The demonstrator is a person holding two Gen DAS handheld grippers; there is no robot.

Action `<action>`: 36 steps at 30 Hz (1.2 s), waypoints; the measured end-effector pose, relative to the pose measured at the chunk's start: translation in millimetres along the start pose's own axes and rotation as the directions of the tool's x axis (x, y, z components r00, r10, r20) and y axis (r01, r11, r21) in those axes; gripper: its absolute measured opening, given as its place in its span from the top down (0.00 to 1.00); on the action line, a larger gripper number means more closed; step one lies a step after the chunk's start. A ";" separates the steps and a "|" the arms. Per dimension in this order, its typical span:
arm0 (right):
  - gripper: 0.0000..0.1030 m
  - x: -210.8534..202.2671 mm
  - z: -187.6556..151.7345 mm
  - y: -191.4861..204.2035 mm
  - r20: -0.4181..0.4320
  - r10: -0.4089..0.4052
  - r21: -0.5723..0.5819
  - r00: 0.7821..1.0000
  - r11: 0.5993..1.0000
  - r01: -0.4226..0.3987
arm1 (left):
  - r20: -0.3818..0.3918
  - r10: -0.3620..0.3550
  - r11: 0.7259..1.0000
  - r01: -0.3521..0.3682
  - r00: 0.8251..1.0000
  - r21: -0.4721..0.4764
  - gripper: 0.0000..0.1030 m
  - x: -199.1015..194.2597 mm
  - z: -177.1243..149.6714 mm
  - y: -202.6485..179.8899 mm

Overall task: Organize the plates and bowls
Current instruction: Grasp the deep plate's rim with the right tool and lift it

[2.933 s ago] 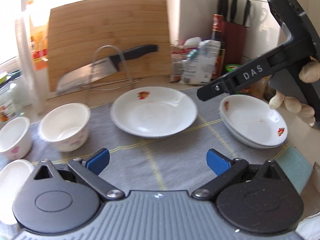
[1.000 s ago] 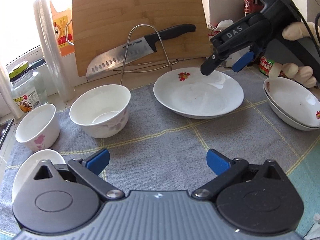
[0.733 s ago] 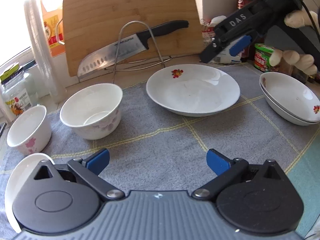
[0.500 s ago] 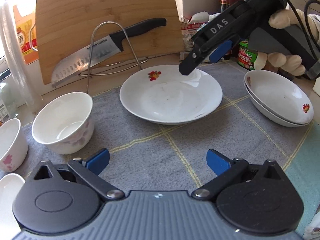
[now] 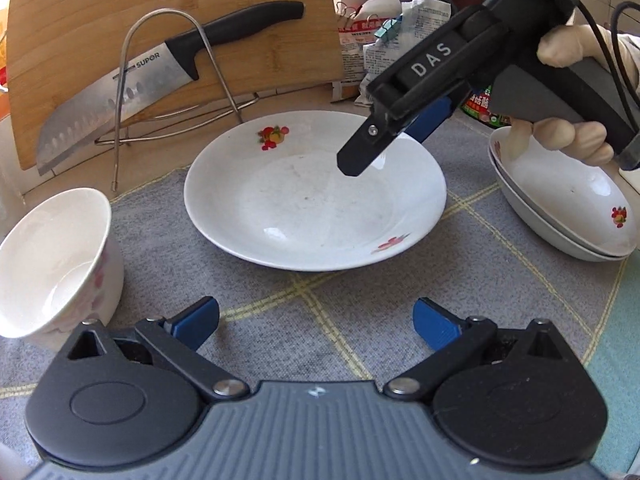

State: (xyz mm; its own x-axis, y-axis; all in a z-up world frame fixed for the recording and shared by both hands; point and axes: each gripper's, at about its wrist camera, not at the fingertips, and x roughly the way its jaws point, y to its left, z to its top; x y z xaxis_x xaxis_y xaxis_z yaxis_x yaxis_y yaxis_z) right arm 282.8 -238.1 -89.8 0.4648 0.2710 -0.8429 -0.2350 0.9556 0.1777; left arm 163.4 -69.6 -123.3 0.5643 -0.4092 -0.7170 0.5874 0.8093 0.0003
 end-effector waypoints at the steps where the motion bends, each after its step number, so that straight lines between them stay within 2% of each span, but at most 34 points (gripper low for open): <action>1: 0.00 2.1 0.4 -1.1 -0.003 0.004 0.006 1.000 1.000 -0.004 | -0.002 -0.003 1.000 0.003 1.000 0.001 0.01 2.3 0.6 0.8; 10: 0.00 14.1 7.9 -5.0 -0.004 0.079 0.019 0.997 0.997 -0.078 | 0.019 -0.015 1.000 0.015 1.000 0.027 0.01 13.5 5.1 3.9; 22: 0.00 24.0 25.5 -8.3 0.005 0.113 -0.009 0.994 0.994 -0.113 | 0.038 -0.047 0.997 0.045 0.998 0.064 0.00 25.4 12.5 8.5; 36: 0.00 31.4 47.8 -10.0 -0.017 0.167 -0.059 0.986 0.984 -0.168 | 0.045 -0.049 0.996 0.046 0.998 0.071 0.00 25.8 14.5 7.9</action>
State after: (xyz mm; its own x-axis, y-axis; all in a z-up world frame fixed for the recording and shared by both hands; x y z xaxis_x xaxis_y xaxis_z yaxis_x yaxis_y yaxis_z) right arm 340.5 -233.6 -93.7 0.4043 0.4246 -0.8101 -0.3595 0.8882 0.2861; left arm 191.0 -79.8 -131.7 0.5602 -0.4671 -0.6841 0.6522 0.7579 0.0165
